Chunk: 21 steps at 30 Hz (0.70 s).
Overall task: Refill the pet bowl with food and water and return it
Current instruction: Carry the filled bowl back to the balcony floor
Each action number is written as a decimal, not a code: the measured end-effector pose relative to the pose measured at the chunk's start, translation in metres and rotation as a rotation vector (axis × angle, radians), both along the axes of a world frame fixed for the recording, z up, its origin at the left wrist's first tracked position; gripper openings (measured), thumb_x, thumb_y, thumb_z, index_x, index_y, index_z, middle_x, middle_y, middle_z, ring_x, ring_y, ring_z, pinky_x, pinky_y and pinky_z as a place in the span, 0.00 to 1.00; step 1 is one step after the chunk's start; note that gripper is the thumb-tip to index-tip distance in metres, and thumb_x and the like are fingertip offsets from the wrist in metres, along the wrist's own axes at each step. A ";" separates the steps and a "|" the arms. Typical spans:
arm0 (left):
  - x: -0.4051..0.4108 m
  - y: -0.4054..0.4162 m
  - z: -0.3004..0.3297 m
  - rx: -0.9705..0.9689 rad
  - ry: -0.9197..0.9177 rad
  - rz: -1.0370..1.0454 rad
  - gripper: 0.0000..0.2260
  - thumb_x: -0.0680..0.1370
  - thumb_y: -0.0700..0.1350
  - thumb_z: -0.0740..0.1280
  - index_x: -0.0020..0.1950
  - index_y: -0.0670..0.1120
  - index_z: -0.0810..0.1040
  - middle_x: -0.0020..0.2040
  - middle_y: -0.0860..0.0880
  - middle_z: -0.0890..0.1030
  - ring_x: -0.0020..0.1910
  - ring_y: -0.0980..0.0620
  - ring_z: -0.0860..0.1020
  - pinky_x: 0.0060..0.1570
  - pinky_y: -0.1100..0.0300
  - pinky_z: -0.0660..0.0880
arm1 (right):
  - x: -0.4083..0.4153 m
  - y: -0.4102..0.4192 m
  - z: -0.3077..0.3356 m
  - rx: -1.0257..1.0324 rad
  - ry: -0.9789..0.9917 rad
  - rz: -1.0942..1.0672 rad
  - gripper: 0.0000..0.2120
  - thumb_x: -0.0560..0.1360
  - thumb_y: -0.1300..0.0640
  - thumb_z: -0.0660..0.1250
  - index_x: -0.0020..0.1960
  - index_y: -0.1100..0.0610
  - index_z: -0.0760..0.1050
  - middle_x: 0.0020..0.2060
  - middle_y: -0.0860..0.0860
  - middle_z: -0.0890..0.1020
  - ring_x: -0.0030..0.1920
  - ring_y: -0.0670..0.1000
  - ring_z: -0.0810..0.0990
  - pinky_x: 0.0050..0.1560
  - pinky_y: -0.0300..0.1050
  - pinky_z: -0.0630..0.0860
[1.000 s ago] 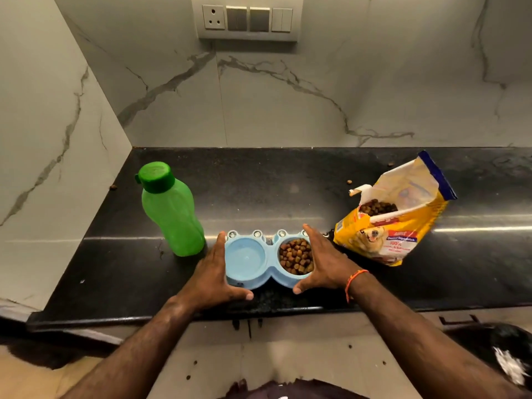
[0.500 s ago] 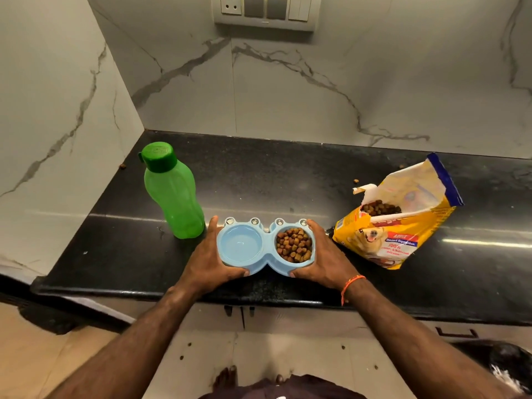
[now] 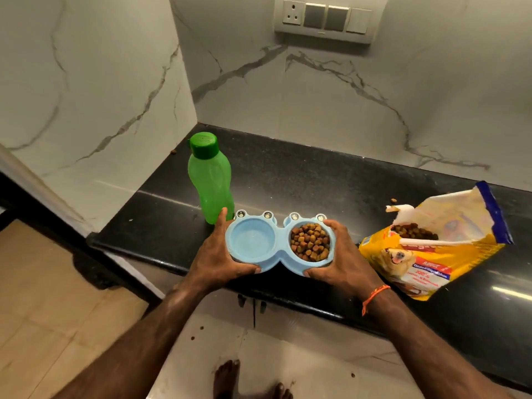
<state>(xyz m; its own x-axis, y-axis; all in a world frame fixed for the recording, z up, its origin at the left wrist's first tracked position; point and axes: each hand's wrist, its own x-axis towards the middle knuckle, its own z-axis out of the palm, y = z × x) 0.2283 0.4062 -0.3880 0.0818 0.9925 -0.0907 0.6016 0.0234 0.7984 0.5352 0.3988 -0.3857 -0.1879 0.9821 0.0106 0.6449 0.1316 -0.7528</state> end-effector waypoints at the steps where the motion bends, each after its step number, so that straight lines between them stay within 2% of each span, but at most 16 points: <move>1: -0.002 -0.004 0.004 0.003 0.008 0.018 0.69 0.58 0.56 0.86 0.84 0.55 0.40 0.74 0.56 0.73 0.71 0.53 0.72 0.69 0.58 0.68 | -0.002 0.001 0.004 0.003 0.006 0.018 0.53 0.59 0.42 0.83 0.75 0.43 0.56 0.70 0.45 0.68 0.69 0.44 0.71 0.71 0.44 0.71; 3: -0.009 -0.014 0.012 0.016 0.022 0.065 0.69 0.58 0.58 0.86 0.83 0.57 0.39 0.74 0.56 0.73 0.72 0.53 0.72 0.69 0.57 0.69 | -0.010 0.004 0.012 0.024 0.022 0.061 0.51 0.58 0.41 0.82 0.73 0.39 0.56 0.69 0.45 0.68 0.68 0.44 0.71 0.70 0.41 0.70; 6: -0.022 -0.029 0.026 0.050 0.036 0.127 0.69 0.58 0.59 0.86 0.84 0.56 0.40 0.74 0.58 0.73 0.72 0.55 0.73 0.69 0.57 0.69 | -0.025 0.009 0.023 0.059 0.029 0.127 0.51 0.58 0.43 0.83 0.71 0.36 0.54 0.68 0.46 0.69 0.68 0.46 0.72 0.69 0.41 0.71; 9: -0.040 -0.051 0.042 0.087 0.064 0.177 0.70 0.57 0.63 0.84 0.83 0.55 0.39 0.75 0.58 0.72 0.72 0.55 0.72 0.71 0.54 0.70 | -0.045 0.011 0.033 0.083 0.030 0.205 0.51 0.60 0.47 0.85 0.71 0.39 0.55 0.67 0.46 0.69 0.67 0.47 0.72 0.67 0.43 0.72; 11: -0.053 -0.066 0.052 0.116 0.096 0.225 0.70 0.57 0.62 0.85 0.84 0.54 0.39 0.75 0.58 0.71 0.72 0.56 0.72 0.69 0.59 0.68 | -0.060 0.011 0.040 0.107 0.033 0.232 0.52 0.59 0.49 0.85 0.72 0.42 0.56 0.66 0.46 0.70 0.65 0.46 0.73 0.65 0.42 0.73; 14: -0.075 -0.091 0.065 0.153 0.133 0.321 0.69 0.58 0.57 0.87 0.84 0.52 0.41 0.74 0.61 0.71 0.69 0.59 0.72 0.65 0.63 0.67 | -0.090 0.009 0.051 0.118 0.043 0.304 0.52 0.59 0.51 0.86 0.72 0.42 0.56 0.65 0.47 0.70 0.63 0.47 0.74 0.61 0.36 0.71; 16: -0.091 -0.108 0.074 0.160 0.148 0.368 0.69 0.58 0.58 0.86 0.84 0.54 0.40 0.72 0.64 0.71 0.67 0.62 0.71 0.63 0.64 0.67 | -0.110 0.008 0.058 0.127 0.046 0.351 0.52 0.59 0.50 0.86 0.71 0.40 0.55 0.64 0.46 0.70 0.62 0.46 0.74 0.58 0.30 0.69; 19: -0.120 -0.140 0.087 0.155 0.177 0.447 0.70 0.57 0.64 0.85 0.83 0.58 0.39 0.74 0.63 0.72 0.68 0.60 0.73 0.68 0.57 0.72 | -0.148 0.000 0.069 0.139 0.064 0.437 0.51 0.59 0.48 0.85 0.70 0.38 0.54 0.63 0.45 0.71 0.60 0.44 0.74 0.56 0.24 0.66; 21: -0.136 -0.160 0.094 0.151 0.195 0.487 0.69 0.56 0.65 0.84 0.83 0.59 0.39 0.74 0.62 0.72 0.68 0.58 0.75 0.67 0.57 0.73 | -0.172 -0.006 0.075 0.133 0.067 0.488 0.51 0.59 0.48 0.85 0.70 0.37 0.55 0.62 0.45 0.71 0.59 0.40 0.74 0.54 0.21 0.66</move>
